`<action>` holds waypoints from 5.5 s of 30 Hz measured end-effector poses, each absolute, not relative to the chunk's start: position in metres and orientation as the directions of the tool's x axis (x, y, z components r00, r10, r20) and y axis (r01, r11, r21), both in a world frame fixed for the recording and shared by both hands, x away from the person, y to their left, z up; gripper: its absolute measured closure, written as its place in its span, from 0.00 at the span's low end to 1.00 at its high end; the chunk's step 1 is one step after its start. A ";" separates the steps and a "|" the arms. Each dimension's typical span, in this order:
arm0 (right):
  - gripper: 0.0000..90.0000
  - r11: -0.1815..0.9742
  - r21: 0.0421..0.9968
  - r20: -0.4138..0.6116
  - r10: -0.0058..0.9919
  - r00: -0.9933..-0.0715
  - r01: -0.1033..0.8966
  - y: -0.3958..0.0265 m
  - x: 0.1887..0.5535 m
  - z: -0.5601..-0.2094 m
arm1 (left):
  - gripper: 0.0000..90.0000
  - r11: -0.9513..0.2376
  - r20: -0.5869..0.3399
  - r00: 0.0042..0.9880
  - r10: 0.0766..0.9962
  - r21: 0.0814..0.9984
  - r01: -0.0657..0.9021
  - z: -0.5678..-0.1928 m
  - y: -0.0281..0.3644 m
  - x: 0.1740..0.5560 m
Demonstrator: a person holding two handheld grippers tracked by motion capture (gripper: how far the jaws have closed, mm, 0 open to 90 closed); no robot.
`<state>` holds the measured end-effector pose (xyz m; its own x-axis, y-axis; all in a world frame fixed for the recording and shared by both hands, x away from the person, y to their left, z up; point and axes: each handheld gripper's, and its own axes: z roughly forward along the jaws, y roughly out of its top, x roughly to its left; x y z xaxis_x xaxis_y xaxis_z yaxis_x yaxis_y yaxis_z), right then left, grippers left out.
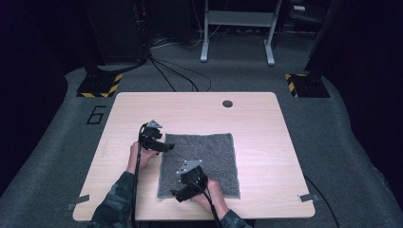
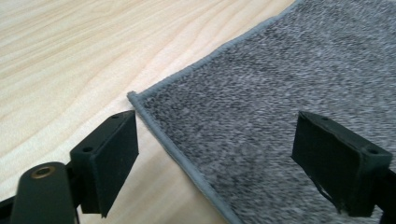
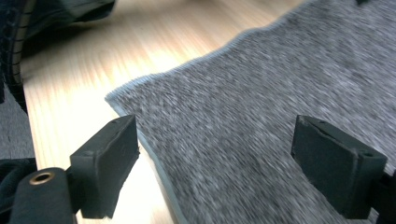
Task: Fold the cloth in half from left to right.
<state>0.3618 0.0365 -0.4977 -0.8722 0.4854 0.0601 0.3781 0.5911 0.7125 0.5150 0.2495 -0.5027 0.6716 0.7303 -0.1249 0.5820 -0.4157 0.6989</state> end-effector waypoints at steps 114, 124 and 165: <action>0.96 0.435 0.802 -0.037 0.721 -0.691 0.410 -0.060 0.326 -0.476 | 0.92 -0.493 -0.067 0.723 0.688 0.688 0.533 -0.464 0.084 0.559; 0.73 0.415 0.769 -0.024 0.778 -0.627 0.486 -0.089 0.319 -0.481 | 0.33 -0.439 -0.122 0.713 0.691 0.713 0.547 -0.454 0.096 0.546; 0.19 0.430 0.675 0.013 0.806 -0.592 0.599 -0.111 0.361 -0.520 | 0.19 -0.607 0.037 0.759 0.650 0.626 0.489 -0.514 0.139 0.389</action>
<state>0.3608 -0.1109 -0.5199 -0.5918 0.8060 0.0125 0.5994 0.4297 0.6753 0.3889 0.1392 -0.5137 0.7594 0.6496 0.0370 0.4889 -0.6072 0.6262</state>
